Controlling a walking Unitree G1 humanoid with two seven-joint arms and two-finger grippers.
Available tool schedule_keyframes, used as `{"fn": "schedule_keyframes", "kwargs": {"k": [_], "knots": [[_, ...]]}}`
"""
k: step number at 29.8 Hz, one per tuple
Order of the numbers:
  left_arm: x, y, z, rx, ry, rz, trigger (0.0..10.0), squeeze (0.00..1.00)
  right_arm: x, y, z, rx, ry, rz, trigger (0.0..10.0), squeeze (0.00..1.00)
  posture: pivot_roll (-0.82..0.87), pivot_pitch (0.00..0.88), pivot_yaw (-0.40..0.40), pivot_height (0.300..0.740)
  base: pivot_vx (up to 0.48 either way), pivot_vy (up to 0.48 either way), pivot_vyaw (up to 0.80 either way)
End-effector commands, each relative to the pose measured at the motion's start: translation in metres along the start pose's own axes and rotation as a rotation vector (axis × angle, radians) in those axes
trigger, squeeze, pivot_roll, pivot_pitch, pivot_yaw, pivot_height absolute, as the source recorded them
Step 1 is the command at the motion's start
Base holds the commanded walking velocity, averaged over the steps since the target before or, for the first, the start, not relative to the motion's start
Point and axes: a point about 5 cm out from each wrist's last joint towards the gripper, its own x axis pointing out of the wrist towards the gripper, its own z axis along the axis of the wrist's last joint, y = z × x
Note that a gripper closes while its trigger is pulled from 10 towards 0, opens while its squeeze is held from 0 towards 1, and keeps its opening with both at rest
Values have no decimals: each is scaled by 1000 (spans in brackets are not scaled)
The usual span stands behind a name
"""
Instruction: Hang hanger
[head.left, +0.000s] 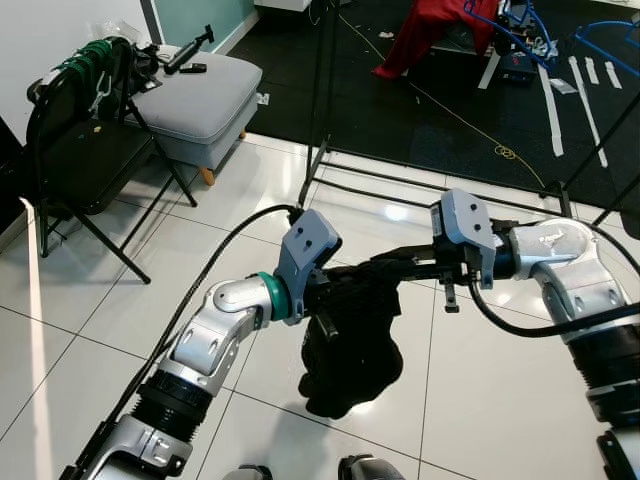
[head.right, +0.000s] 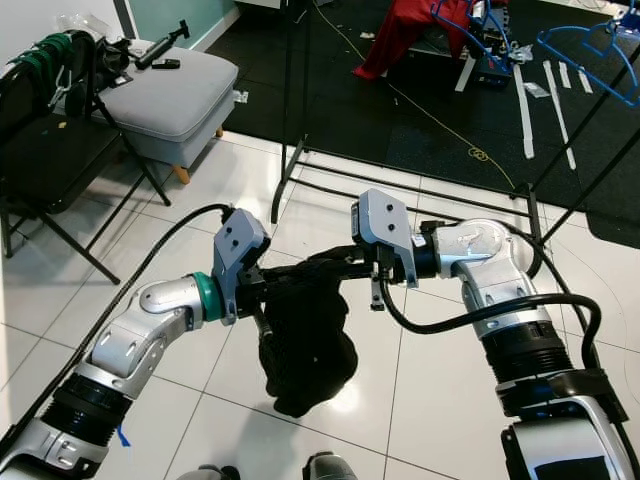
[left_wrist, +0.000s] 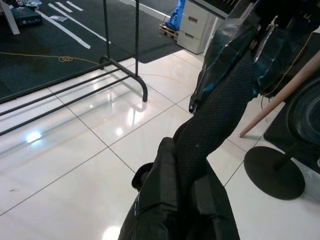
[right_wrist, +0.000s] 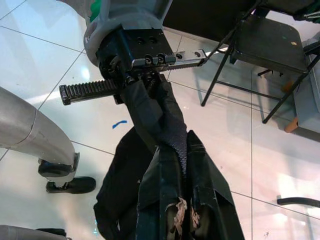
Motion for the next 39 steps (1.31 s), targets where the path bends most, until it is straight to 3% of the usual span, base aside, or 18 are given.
{"fn": "schedule_keyframes", "kwargs": {"k": [1, 13, 14, 20, 21, 22, 24, 25, 26, 28, 30, 32, 33, 34, 35, 36, 37, 39], "knots": [[2, 0, 1, -2, -14, -13, 0, 0, 2, 3, 2, -7, -13, 25, 0, 0, -103, 31, 10, 740, 0, 0, 0], [-1, 7, 10, -35, -103, 31, 0, 0, 6, 8, -4, 15, -12, -7, 0, 0, -97, 35, 8, 740, 0, 0, 0], [-9, 14, 15, -60, -157, 83, 0, 0, 13, 13, -10, 72, -72, -80, 10000, 1000, -94, 34, 11, 740, 0, 0, 0], [-16, 18, 17, -53, -169, 91, 0, 0, 20, 23, -18, 99, -94, -120, 10000, 1000, -91, 36, 15, 740, 0, 0, 0], [-19, 19, 17, -41, -158, 76, 0, 0, 21, 25, -21, 100, -95, -176, 10000, 671, -86, 40, 17, 740, 0, 0, 0], [-23, 21, 18, -20, -145, 59, 0, 0, 19, 25, -24, 105, -106, -256, 10000, 0, -82, 42, 18, 740, 0, 0, 0], [-23, 21, 18, -20, -145, 59, 0, 0, 19, 25, -24, 105, -106, -256, 10000, 0, -82, 42, 18, 740, 0, 0, 0], [-26, 22, 19, -6, -136, 47, 0, 0, 16, 24, -26, 113, -121, -335, 10000, 0, -82, 40, 21, 740, 0, 0, 0], [-26, 22, 19, -6, -136, 47, 0, 0, 16, 24, -26, 113, -121, -335, 10000, 0, -82, 40, 21, 740, 0, 0, 0], [-34, 24, 24, 7, -135, -16, 0, 0, -3, 15, -27, 160, -230, -646, 10000, 0, -81, 40, 25, 740, 0, 0, 0], [-34, 24, 24, 7, -135, -16, 0, 0, -3, 15, -27, 160, -230, -646, 10000, 0, -81, 40, 25, 740, 0, 0, 0], [-40, 23, 22, 31, -95, -92, 0, 0, -26, 16, -34, 248, -310, -948, 10000, 0, -82, 40, 36, 740, 0, 0, 0], [-40, 23, 22, 31, -95, -92, 0, 0, -26, 16, -34, 248, -310, -948, 10000, 0, -82, 40, 36, 740, 0, 0, 0], [-42, 22, 21, 42, -75, -117, 0, 0, -33, 19, -39, 288, -319, -1046, 10000, 0, -84, 41, 39, 740, 0, 0, 0], [-43, 21, 20, 52, -56, -147, 0, 0, -39, 26, -53, 364, -255, -1163, 10000, 0, -88, 44, 45, 740, 0, 0, 0], [-43, 21, 20, 52, -56, -147, 0, 0, -39, 26, -53, 364, -255, -1163, 10000, 0, -88, 44, 45, 740, 0, 0, 0], [-45, 19, 20, 58, -45, -187, 0, 0, -42, 37, -71, 430, -155, -1249, 10000, 0, -88, 44, 48, 740, 0, 0, 0], [-45, 19, 20, 58, -45, -187, 0, 0, -42, 37, -71, 430, -155, -1249, 10000, 0, -88, 44, 48, 740, 0, 0, 0]]}}
